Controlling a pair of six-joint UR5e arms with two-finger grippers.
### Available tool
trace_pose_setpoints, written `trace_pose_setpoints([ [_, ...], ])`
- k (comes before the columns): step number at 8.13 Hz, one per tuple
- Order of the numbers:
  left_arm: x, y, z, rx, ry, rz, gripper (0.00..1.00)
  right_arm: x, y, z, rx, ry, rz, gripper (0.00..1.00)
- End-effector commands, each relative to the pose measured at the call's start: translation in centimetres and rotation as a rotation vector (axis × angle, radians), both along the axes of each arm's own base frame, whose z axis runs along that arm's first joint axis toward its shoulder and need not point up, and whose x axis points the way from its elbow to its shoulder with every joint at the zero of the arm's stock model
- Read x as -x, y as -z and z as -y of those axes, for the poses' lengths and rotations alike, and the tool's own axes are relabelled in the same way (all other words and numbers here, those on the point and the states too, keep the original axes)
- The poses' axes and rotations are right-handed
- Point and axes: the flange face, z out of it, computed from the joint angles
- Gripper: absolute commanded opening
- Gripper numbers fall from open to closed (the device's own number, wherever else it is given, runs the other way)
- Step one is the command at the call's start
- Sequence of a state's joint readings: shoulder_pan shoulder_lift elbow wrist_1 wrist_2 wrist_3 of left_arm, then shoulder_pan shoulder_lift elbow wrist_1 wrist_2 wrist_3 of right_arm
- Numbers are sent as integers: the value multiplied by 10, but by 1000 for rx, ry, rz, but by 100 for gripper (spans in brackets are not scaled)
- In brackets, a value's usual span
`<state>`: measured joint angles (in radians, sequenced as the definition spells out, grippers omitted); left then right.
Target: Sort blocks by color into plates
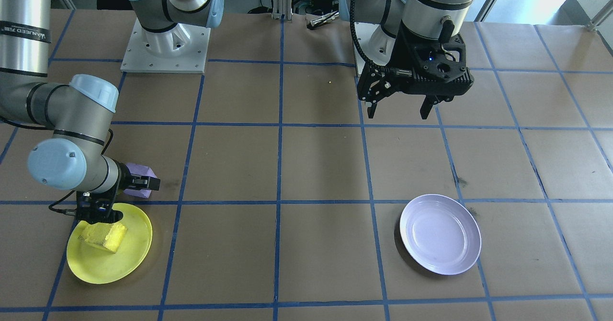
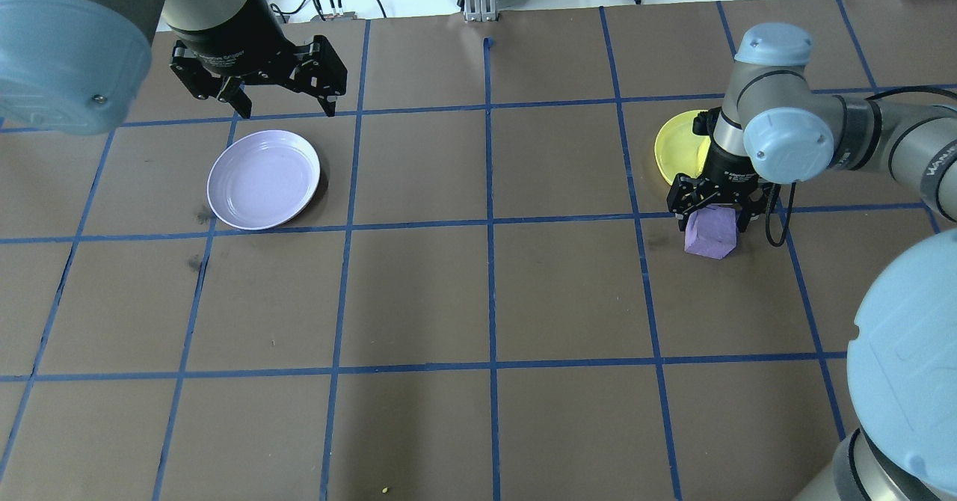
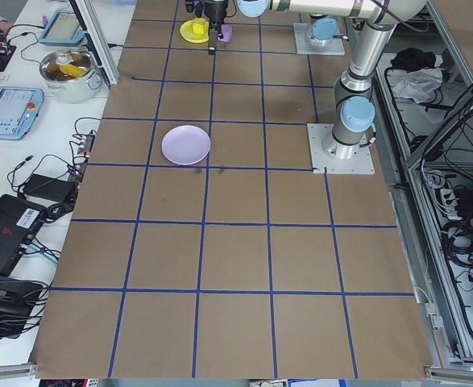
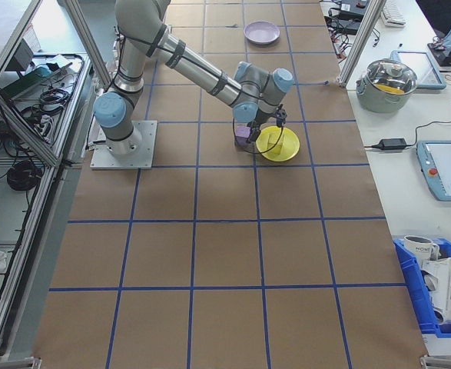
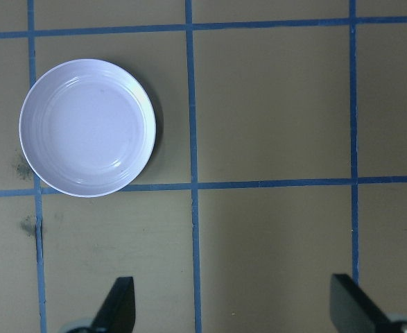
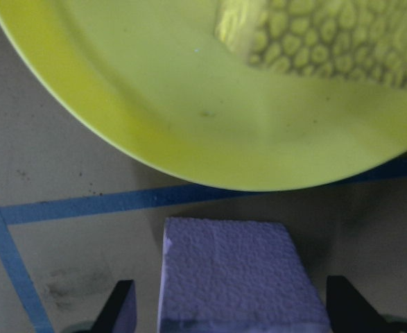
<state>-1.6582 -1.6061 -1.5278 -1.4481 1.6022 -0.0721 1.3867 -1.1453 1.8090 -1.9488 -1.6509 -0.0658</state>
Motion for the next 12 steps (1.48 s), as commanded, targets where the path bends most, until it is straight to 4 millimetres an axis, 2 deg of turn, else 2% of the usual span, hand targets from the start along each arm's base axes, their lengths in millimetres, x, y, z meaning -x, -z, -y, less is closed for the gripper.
trace_pose_setpoints([
  [1,0,0,0,0,0,-1,100,-4,6,-13,7,-4,3,51],
  [2,-1,0,0,0,-1,-1,100,-5,-4,-14,18,-4,5,46],
  [3,-1,0,0,0,-1,-1,100,-10,-20,-16,26,9,17,46],
  [4,-1,0,0,0,-1,-1,100,-34,-35,-19,23,30,81,47],
  [5,-1,0,0,0,-1,-1,100,-78,-55,-26,34,14,109,47],
  [6,-1,-1,0,1,-1,-1,100,-132,-60,-35,47,-29,109,49],
  [7,-1,-1,0,1,-1,-1,100,-200,-62,-53,48,-65,124,49],
  [8,-1,0,0,0,-1,-1,100,-264,-73,-65,81,-92,178,49],
  [9,-1,-1,0,1,-1,-1,100,-313,-78,-77,87,-110,193,49],
  [10,-1,0,0,0,-1,-1,100,-359,-69,-87,106,-126,194,49],
  [11,-1,-1,0,2,-2,1,100,-402,-59,-96,136,-126,198,54],
  [12,-1,-1,-1,2,-2,2,100,-427,-43,-98,158,-143,207,57],
])
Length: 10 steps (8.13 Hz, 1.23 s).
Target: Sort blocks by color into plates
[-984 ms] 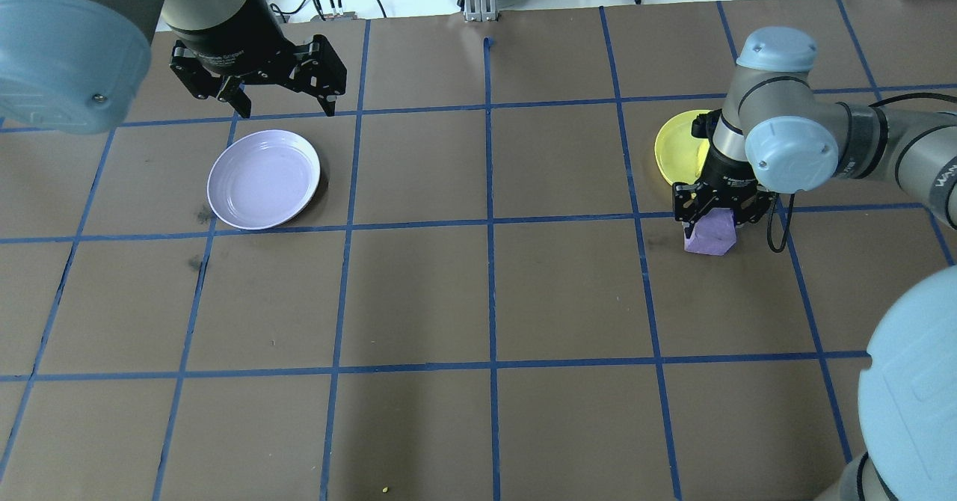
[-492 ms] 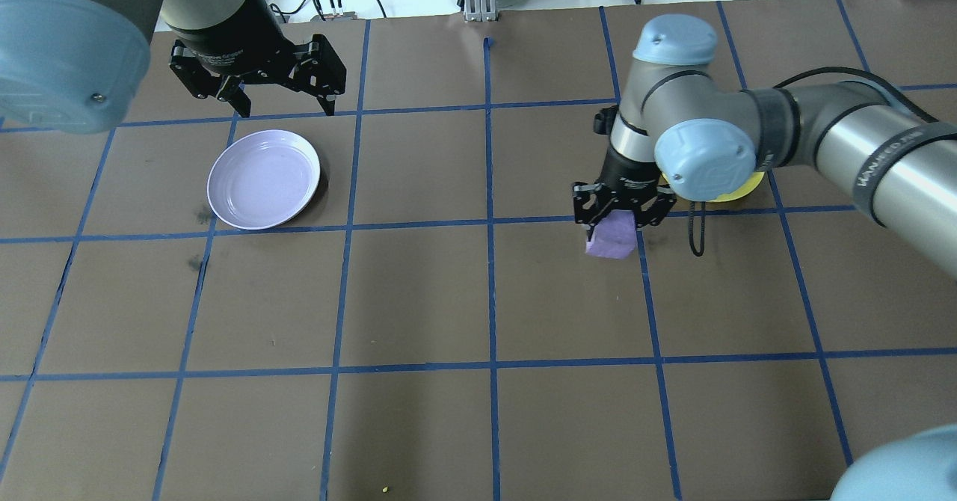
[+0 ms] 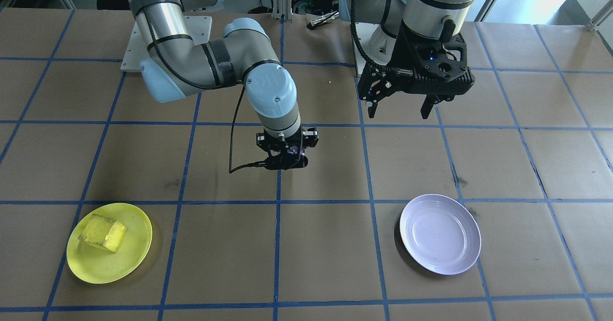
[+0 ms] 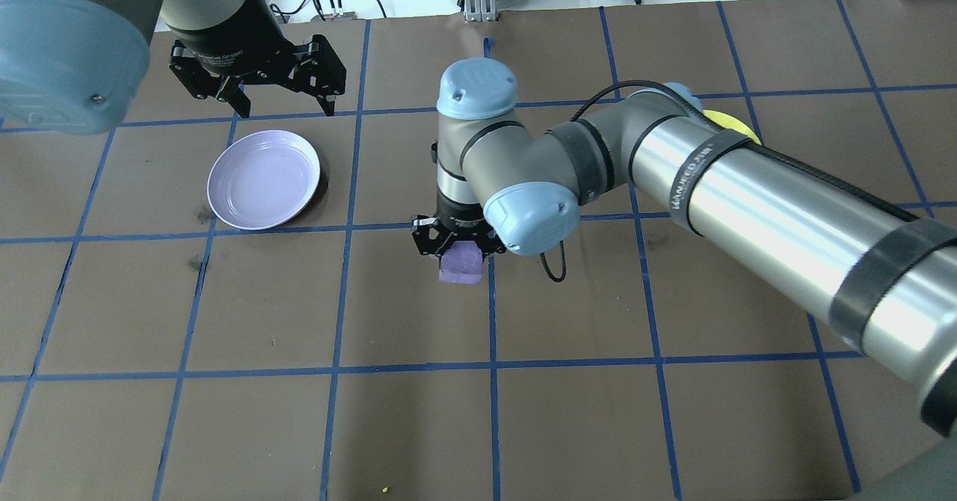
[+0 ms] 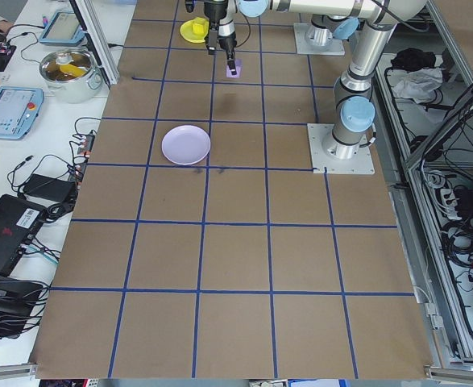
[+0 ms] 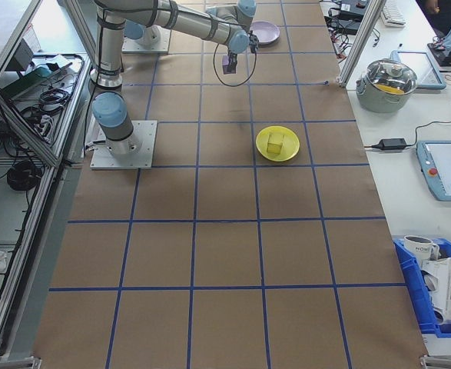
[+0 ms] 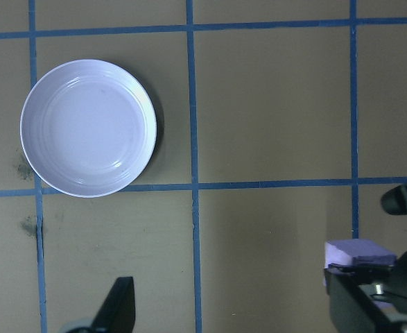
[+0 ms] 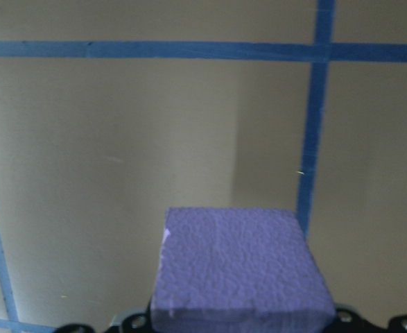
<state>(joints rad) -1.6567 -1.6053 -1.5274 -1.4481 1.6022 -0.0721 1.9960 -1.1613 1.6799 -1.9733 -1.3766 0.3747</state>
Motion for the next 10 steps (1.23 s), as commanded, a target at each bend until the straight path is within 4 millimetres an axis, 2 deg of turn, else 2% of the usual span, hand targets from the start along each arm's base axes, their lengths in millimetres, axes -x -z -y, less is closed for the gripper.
trace_pose_setpoints([
  [1,0,-1,-1,2,0,-2,100,-66,37,-8,59,-21,19,64],
  [2,1,-2,2,13,1,-8,100,-65,43,-9,68,-23,7,100],
  [3,1,1,6,21,1,-9,100,-65,39,-10,70,-28,6,100],
  [5,-7,3,10,15,-15,-13,100,-50,23,5,92,-7,18,100],
  [6,-8,6,12,10,-18,-12,100,-27,8,19,105,29,11,100],
  [8,-7,14,14,-8,-36,-14,100,51,-33,48,68,105,-13,100],
  [9,-1,32,16,-47,-76,-17,100,103,-57,61,57,177,-46,100],
  [10,4,52,17,-87,-127,-61,100,147,-84,66,77,175,-78,100],
])
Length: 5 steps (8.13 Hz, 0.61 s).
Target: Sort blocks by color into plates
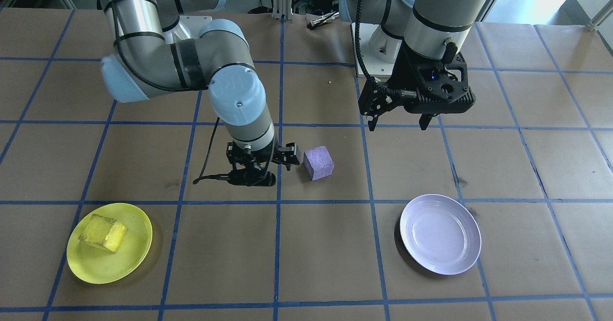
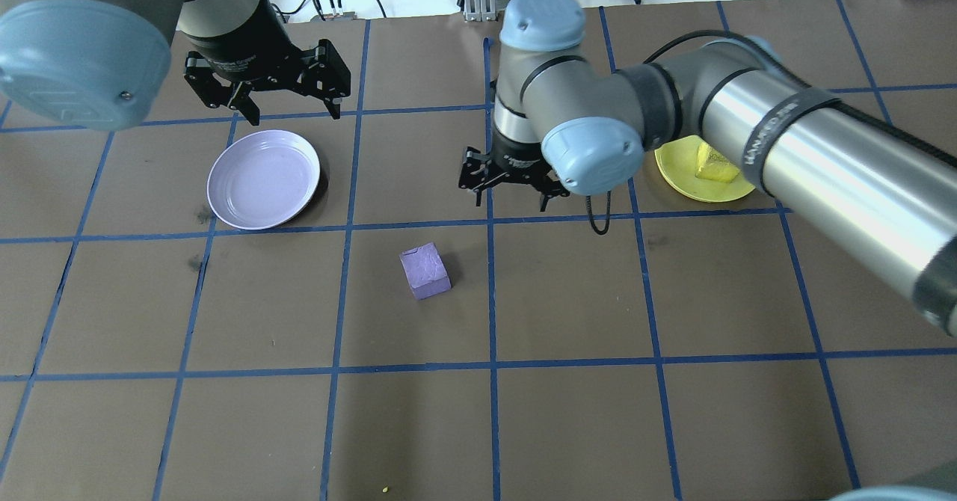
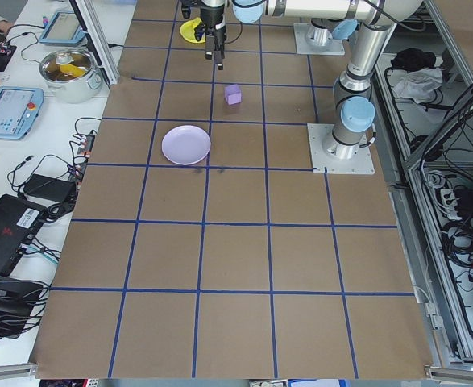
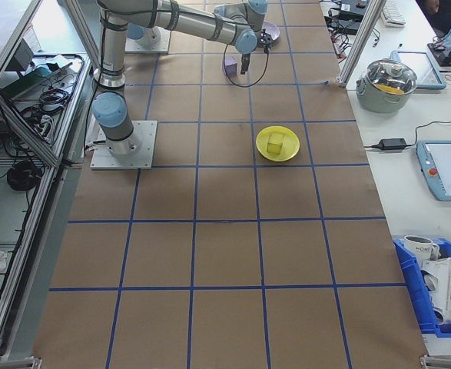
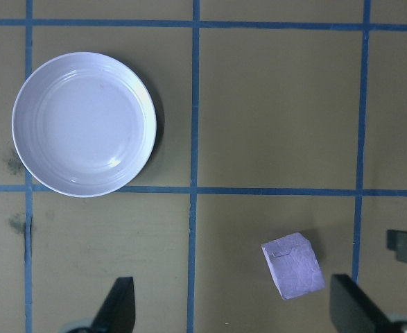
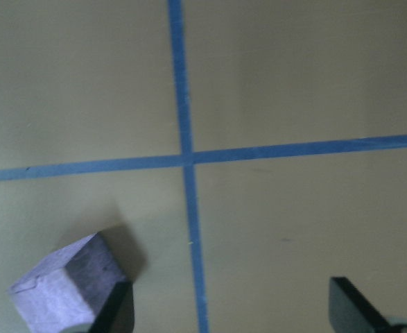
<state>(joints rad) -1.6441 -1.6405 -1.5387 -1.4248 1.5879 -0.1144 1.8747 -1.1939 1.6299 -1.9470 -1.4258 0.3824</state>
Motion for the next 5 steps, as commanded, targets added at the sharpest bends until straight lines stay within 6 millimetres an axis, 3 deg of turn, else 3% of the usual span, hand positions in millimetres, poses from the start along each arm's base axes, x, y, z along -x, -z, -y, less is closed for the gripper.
trace_pose_setpoints([
  [1,16,54,4,-114,-161,-102,100,118,-71,9,2,80,-97,100],
  [2,29,68,1,-147,-176,-113,100,145,-96,1,10,86,-188,100],
  [3,54,87,-8,-184,-139,-94,100,157,-119,-7,23,80,-232,100],
  [4,74,112,-14,-224,-86,-76,100,172,-159,-19,5,98,-260,100],
  [5,81,132,-13,-262,-72,-67,100,195,-194,-31,-26,128,-286,100],
])
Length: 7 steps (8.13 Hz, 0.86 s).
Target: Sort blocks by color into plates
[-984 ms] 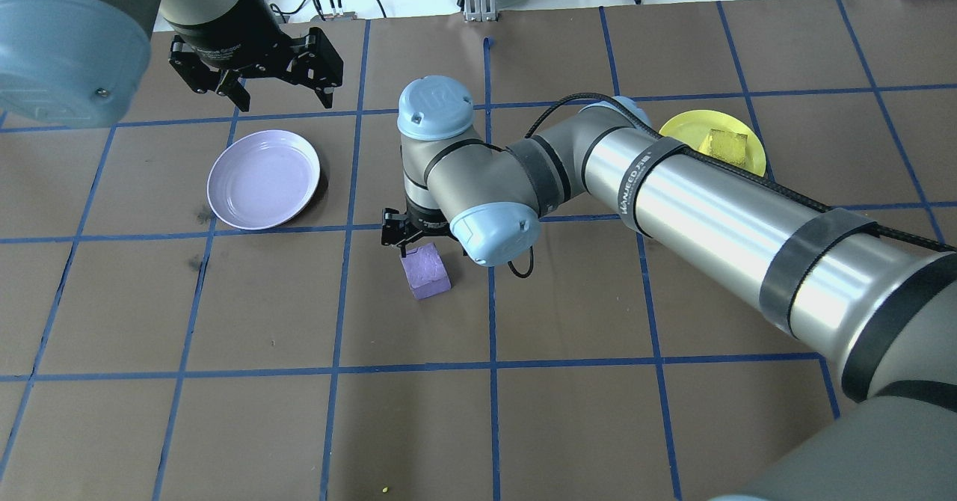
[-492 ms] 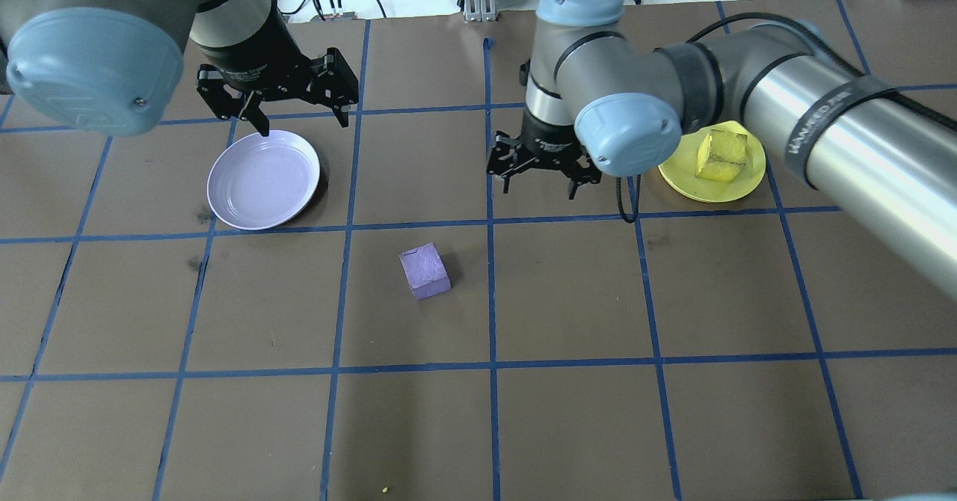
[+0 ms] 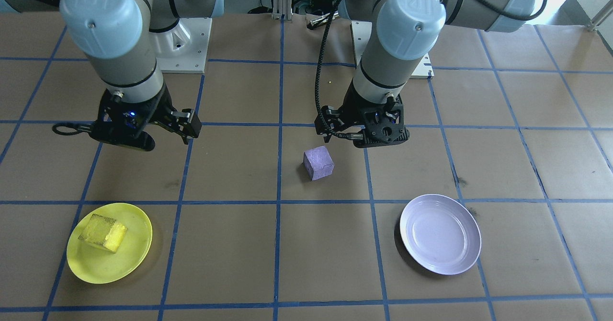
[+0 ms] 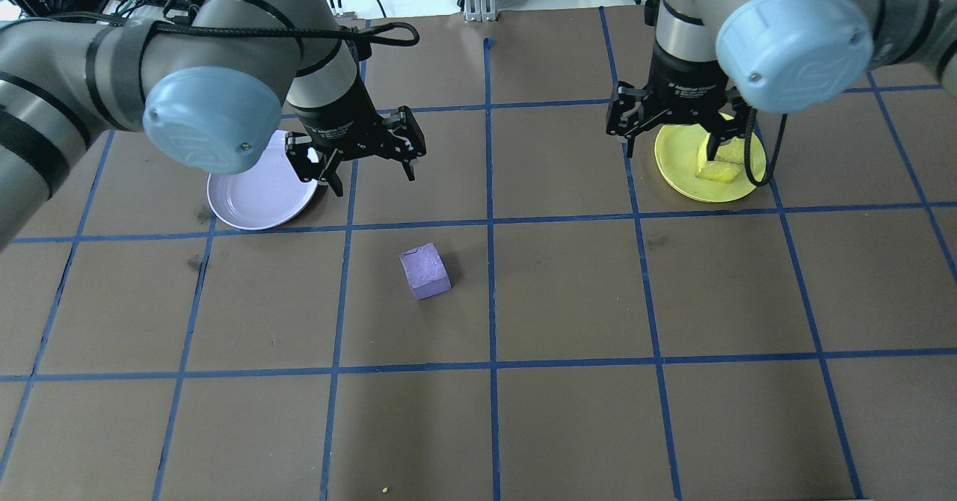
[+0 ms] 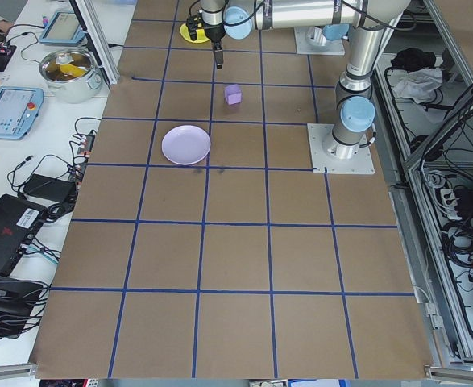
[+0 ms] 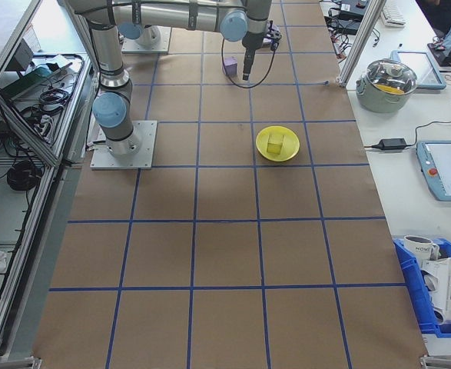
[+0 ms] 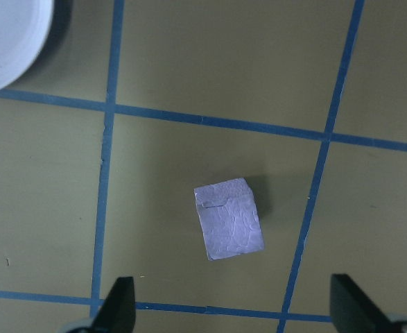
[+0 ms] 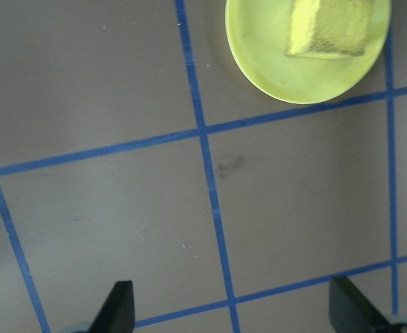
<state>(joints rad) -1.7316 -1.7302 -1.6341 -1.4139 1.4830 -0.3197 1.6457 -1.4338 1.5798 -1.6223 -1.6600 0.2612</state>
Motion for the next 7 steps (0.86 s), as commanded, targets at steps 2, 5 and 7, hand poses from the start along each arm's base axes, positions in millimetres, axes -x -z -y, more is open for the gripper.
trace_pose_setpoints([
  [2,24,67,-13,-123,122,12,100,36,-90,-39,-26,50,-40,100],
  [5,31,135,9,-167,120,2,100,17,-96,-33,59,26,135,100],
  [7,46,154,6,-165,151,-10,100,17,-93,-34,55,-9,139,100],
])
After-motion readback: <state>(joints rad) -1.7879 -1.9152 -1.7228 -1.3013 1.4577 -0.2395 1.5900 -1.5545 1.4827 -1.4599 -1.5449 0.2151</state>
